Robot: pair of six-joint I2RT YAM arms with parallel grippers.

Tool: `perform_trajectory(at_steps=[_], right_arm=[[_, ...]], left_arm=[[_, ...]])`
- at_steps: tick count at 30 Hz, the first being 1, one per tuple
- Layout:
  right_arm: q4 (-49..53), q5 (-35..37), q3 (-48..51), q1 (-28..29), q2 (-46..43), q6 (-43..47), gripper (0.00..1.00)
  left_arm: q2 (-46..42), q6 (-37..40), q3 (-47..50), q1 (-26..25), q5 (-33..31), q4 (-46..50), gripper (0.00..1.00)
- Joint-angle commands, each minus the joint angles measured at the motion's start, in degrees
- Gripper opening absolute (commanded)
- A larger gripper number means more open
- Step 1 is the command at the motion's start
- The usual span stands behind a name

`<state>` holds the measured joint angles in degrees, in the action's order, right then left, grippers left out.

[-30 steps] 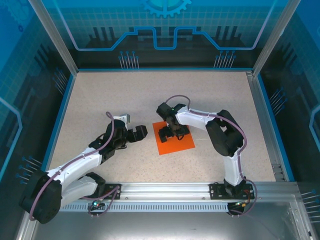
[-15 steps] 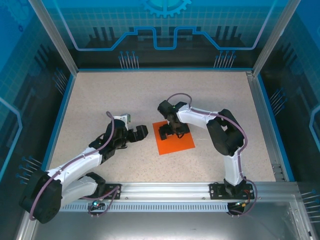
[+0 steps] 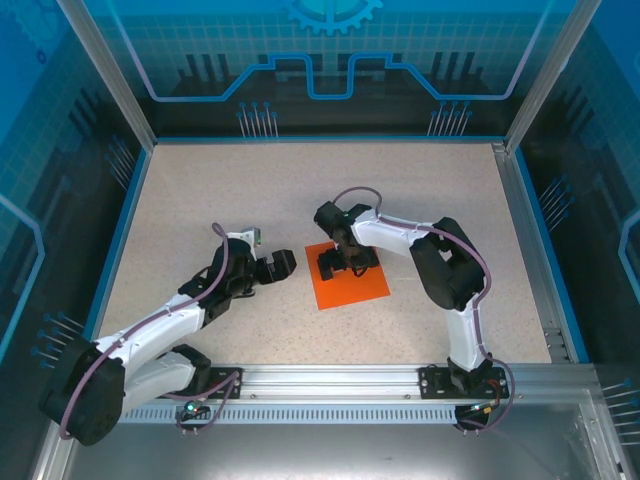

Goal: Fold a paper plane with a square sheet of paper (pick it up from the middle)

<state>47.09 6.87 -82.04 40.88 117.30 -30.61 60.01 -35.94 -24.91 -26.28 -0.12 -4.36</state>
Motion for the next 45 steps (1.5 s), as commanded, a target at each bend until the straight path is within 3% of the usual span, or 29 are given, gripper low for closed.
perform_trajectory(at_steps=[1,10,18,24,33,45], right_arm=[[-1.4,-2.8,2.2,0.5,5.6,-1.1,0.99],[-2.3,-5.1,1.8,0.0,3.8,-1.4,0.92],[-0.3,-2.6,0.9,-0.3,2.8,-1.5,0.87],[1.9,-1.4,-1.2,0.4,2.7,-0.5,0.87],[3.5,-1.7,-5.7,0.0,-0.1,1.4,0.99],[2.3,-3.4,-3.9,0.4,7.1,1.3,0.99]], left_arm=[[0.2,-0.4,-0.7,0.7,1.0,0.1,0.98],[-1.3,-1.3,-1.0,0.7,1.7,1.3,0.98],[-2.6,-1.3,-0.6,0.7,1.6,2.1,0.99],[-2.4,-1.1,-0.4,0.7,1.5,2.0,0.99],[-2.3,0.8,-1.0,0.7,0.2,3.5,0.99],[-3.1,2.1,-1.5,0.7,-0.5,5.2,0.99]])
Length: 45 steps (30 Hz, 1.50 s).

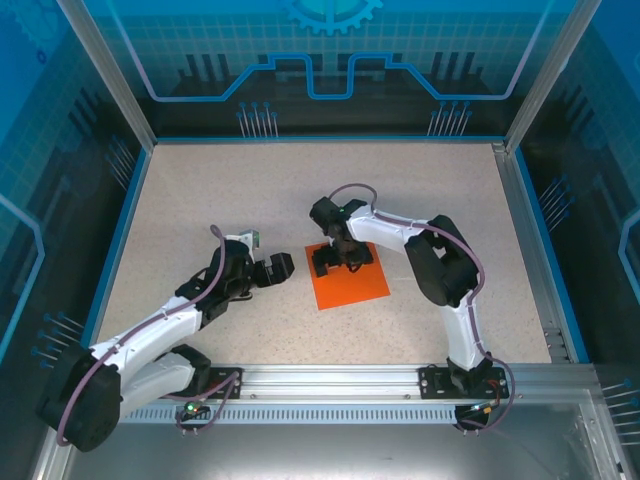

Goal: Fold a paper plane with a square sheet of paper (pick it up from the middle)

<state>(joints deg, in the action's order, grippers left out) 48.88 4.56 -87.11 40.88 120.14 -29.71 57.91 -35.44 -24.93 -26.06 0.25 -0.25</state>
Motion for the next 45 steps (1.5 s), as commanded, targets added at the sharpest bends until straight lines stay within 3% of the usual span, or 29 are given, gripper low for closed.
perform_trajectory(at_steps=[1,16,34,39,45], right_arm=[[0.4,-0.9,1.6,0.5,4.6,0.4,0.99],[-2.7,-3.0,4.5,0.1,5.1,-1.0,0.98],[-0.1,0.9,3.7,0.8,3.7,-1.1,0.88],[1.2,0.9,2.3,0.8,2.4,-0.3,0.88],[3.9,3.0,-0.7,0.5,-0.9,0.8,0.97]], left_arm=[[-1.0,1.6,-1.5,0.5,-0.9,1.2,0.98],[-1.8,2.0,-2.0,0.5,-1.8,2.2,0.98],[-2.7,0.9,-1.1,0.5,-1.8,1.5,0.99],[-2.8,1.2,-1.3,0.5,-1.7,1.8,0.99],[-2.6,1.1,-1.2,0.5,-1.7,1.7,0.98]])
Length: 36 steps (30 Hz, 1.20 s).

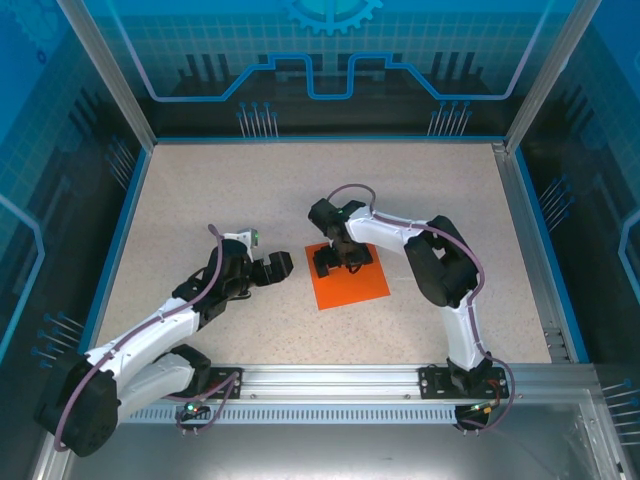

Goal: Fold a paper plane with a square sheet of paper (pick it up from the middle)

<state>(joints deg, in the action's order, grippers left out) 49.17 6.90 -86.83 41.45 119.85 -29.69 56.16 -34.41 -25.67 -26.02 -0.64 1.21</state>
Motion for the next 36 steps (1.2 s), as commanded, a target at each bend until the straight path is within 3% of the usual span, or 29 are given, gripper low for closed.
perform_trajectory(at_steps=[1,8,18,36], right_arm=[[3.8,0.7,-1.3,-0.1,-0.9,1.1,0.99],[4.4,2.4,-1.4,-0.3,0.9,0.1,0.99],[1.0,-4.0,2.0,1.6,9.8,-0.1,0.99],[-0.7,-5.0,2.5,-0.1,5.4,-0.9,0.79]], left_arm=[[-0.9,0.0,-0.4,0.4,-0.8,0.1,0.98],[-0.9,0.0,-0.1,0.4,-0.8,-0.1,0.98],[-0.2,-0.1,0.2,0.5,-0.7,-1.2,0.98],[-1.1,-0.2,0.6,0.4,-0.7,-0.6,0.99]])
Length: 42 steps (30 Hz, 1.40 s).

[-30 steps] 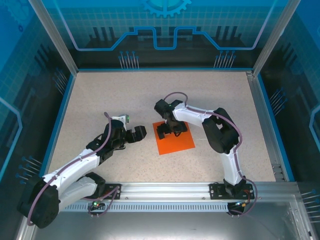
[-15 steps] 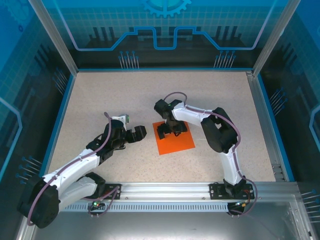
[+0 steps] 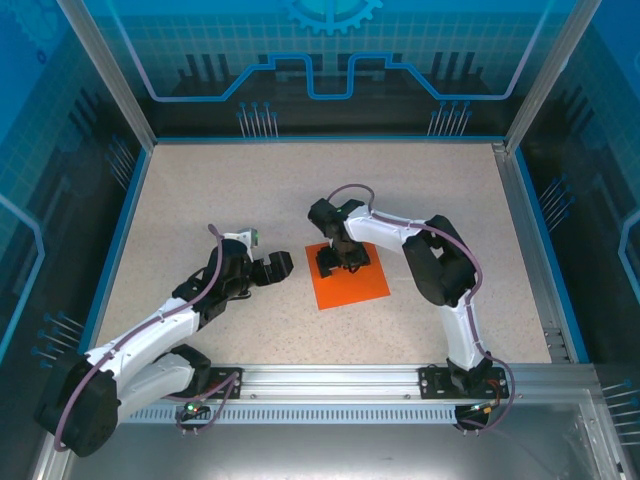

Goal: Fold a paper plane with a square sheet of paper (pick it up from the middle)

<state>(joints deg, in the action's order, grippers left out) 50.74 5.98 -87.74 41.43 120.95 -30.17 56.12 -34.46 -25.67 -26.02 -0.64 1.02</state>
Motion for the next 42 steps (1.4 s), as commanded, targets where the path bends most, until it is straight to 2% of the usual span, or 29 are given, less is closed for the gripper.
perform_trajectory(at_steps=[1,4,8,10,15,20,26,30,42], right_arm=[[-2.2,-4.0,3.4,-0.1,4.2,-0.4,0.78],[-1.3,-3.6,2.6,0.1,3.2,-0.2,0.84],[0.6,-1.5,0.7,0.3,-0.9,0.0,0.98],[1.6,-0.1,-0.1,0.1,-2.5,0.2,1.00],[3.8,3.6,-1.4,-0.6,-1.6,-0.3,0.99],[3.5,3.6,-0.8,-0.1,2.8,-0.8,1.00],[-4.8,-6.1,6.5,0.2,8.3,-2.1,0.99],[-5.1,-6.1,7.5,1.1,10.6,-3.1,0.98],[-3.5,-4.6,5.4,1.5,10.0,-2.8,0.82]], left_arm=[[-1.1,-0.2,0.6,0.4,-0.6,-0.5,0.98],[-1.1,-0.1,0.5,0.4,-0.5,-0.5,0.99],[-0.9,-0.1,0.4,0.4,-0.5,-0.5,0.99],[-0.8,-0.1,0.3,0.5,-0.4,-0.7,0.99],[-0.7,-0.1,0.4,0.4,-0.3,-0.7,0.99],[-0.4,0.0,0.3,0.5,-0.4,-0.8,0.98],[0.0,0.3,0.1,0.5,-0.6,-0.7,0.99],[0.6,0.4,0.1,0.4,-0.6,-1.0,0.98],[0.7,0.3,-0.1,0.5,-0.2,-0.7,0.98]])
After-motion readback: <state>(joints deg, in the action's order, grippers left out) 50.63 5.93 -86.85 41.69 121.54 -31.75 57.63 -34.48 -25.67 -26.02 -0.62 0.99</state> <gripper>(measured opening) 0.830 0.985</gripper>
